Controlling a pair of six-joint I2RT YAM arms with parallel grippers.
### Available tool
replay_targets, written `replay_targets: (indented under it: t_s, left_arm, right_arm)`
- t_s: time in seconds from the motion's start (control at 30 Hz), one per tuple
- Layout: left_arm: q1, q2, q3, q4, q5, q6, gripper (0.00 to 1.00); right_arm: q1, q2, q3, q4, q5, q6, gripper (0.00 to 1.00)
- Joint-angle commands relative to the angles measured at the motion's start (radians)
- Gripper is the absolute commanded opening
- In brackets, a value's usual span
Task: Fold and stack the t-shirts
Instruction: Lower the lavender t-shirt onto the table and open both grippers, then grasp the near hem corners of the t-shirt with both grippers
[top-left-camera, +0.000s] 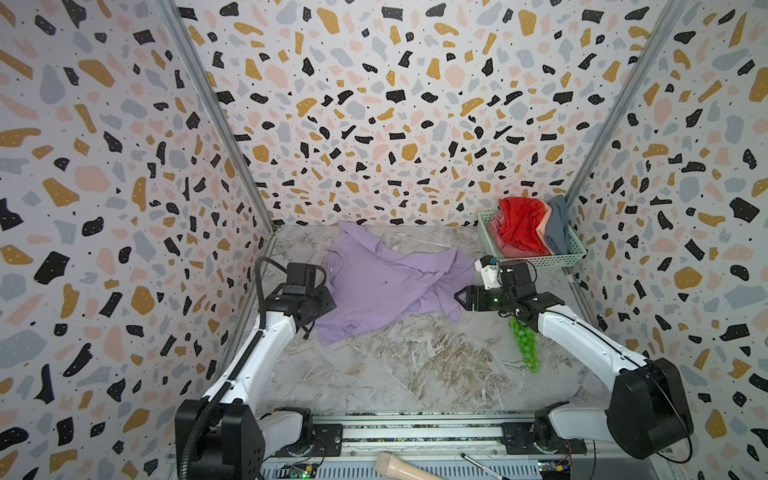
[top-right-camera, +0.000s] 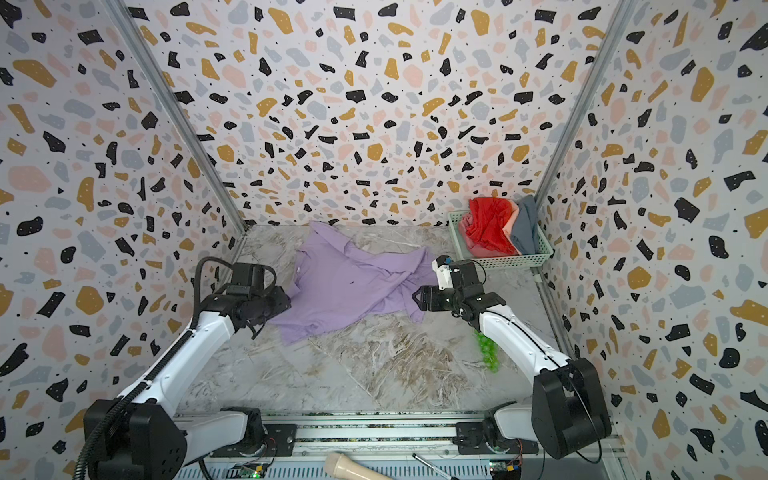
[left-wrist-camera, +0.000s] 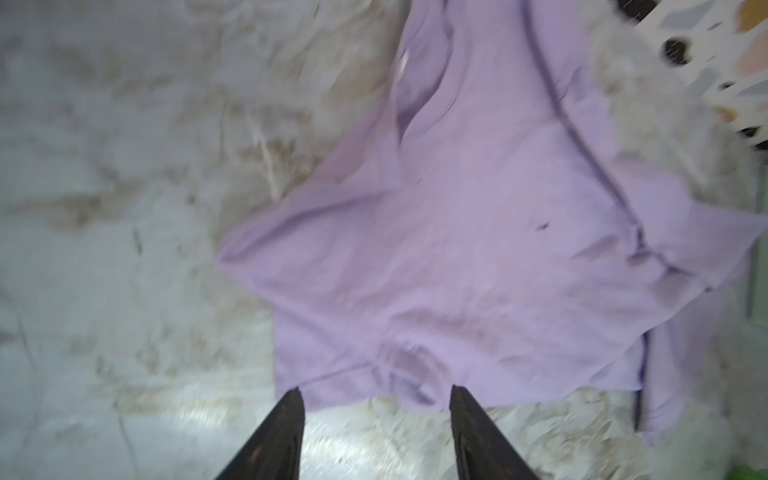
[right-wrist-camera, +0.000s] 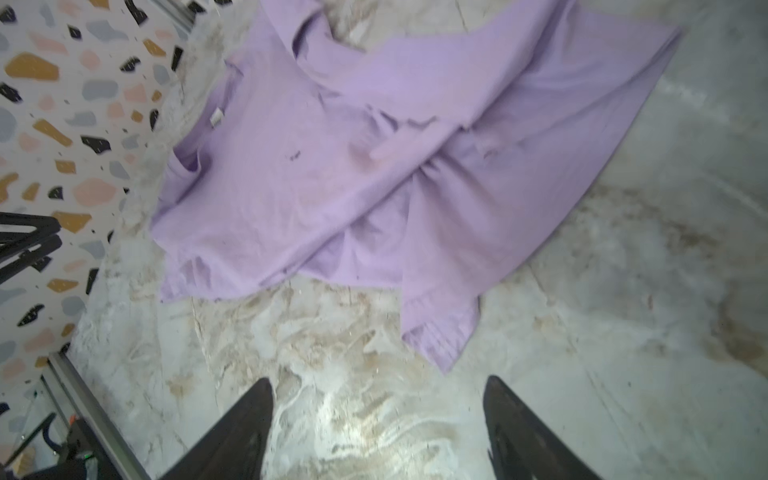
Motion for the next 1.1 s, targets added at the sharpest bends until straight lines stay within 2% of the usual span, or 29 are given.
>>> replay_targets:
  t_s: [0.0, 0.13, 0.23, 0.37, 0.43, 0.73, 0.83, 0.9, 1.0, 1.07]
  left_arm:
    - [-0.004, -0.076, -0.106, -0.038, 0.03, -0.071, 0.56]
    - [-0.004, -0.09, -0.214, 0.012, 0.062, -0.089, 0.56]
    - [-0.003, -0.056, -0.279, 0.085, 0.042, -0.096, 0.56]
    - [-0.002, 0.027, -0.293, 0.162, 0.043, -0.059, 0.56]
    - [-0.002, 0.051, -0.297, 0.212, 0.078, -0.046, 0.55]
    - [-0.002, 0.118, -0.292, 0.275, 0.034, -0.005, 0.48]
    - [-0.003, 0.135, -0.297, 0.294, 0.031, 0.003, 0.37]
    - [-0.002, 0.141, -0.302, 0.309, 0.03, 0.003, 0.2]
    - [-0.002, 0.144, -0.3, 0.323, 0.049, 0.011, 0.01]
    - [-0.003, 0.139, -0.288, 0.318, 0.068, 0.021, 0.0]
  right_arm:
    - [0.019, -0.062, -0.048, -0.036, 0.025, -0.021, 0.8]
    - [0.061, -0.087, -0.111, 0.002, 0.062, -0.017, 0.82]
    - [0.121, -0.098, -0.133, 0.008, 0.142, -0.014, 0.82]
    - [0.196, -0.11, -0.163, 0.029, 0.233, 0.002, 0.82]
    - [0.215, -0.117, -0.179, 0.043, 0.262, 0.018, 0.82]
    - [0.221, -0.105, -0.224, 0.113, 0.307, 0.049, 0.84]
    - [0.222, -0.073, -0.22, 0.112, 0.327, 0.055, 0.84]
    - [0.222, -0.056, -0.233, 0.136, 0.352, 0.064, 0.85]
    - [0.222, -0.009, -0.233, 0.151, 0.4, 0.072, 0.85]
    - [0.238, 0.017, -0.231, 0.179, 0.43, 0.067, 0.84]
